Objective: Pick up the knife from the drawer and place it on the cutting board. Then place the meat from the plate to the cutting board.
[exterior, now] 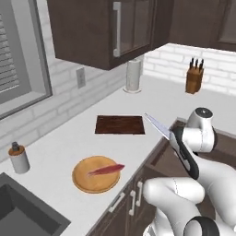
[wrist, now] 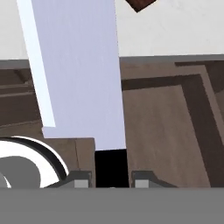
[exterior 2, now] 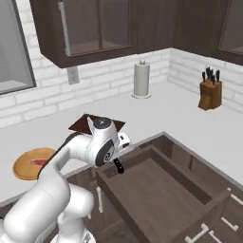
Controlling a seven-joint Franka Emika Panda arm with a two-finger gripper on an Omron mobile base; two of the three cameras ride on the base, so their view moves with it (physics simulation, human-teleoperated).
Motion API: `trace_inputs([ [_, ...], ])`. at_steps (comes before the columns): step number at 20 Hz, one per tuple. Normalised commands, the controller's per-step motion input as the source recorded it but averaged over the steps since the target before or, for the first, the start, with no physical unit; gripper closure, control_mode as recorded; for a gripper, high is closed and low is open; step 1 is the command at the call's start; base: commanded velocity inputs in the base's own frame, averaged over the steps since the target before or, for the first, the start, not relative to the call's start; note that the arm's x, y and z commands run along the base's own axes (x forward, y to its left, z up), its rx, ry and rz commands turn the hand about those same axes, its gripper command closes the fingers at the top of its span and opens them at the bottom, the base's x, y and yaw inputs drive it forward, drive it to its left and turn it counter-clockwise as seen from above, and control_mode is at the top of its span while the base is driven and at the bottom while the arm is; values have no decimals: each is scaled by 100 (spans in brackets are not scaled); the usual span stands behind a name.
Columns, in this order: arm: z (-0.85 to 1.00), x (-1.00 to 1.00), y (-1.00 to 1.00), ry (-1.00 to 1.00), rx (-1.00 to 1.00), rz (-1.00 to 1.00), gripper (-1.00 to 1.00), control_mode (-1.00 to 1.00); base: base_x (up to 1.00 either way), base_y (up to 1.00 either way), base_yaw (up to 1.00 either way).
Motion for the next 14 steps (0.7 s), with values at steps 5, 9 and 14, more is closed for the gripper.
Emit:
trace_inputs([
  [5,0,0,0,0,0,0,100,100,0,-34,54],
  [9,0,0,0,0,0,0,100,100,5,0,37],
  [14,0,0,0,0,0,0,100,100,33,0,14],
])
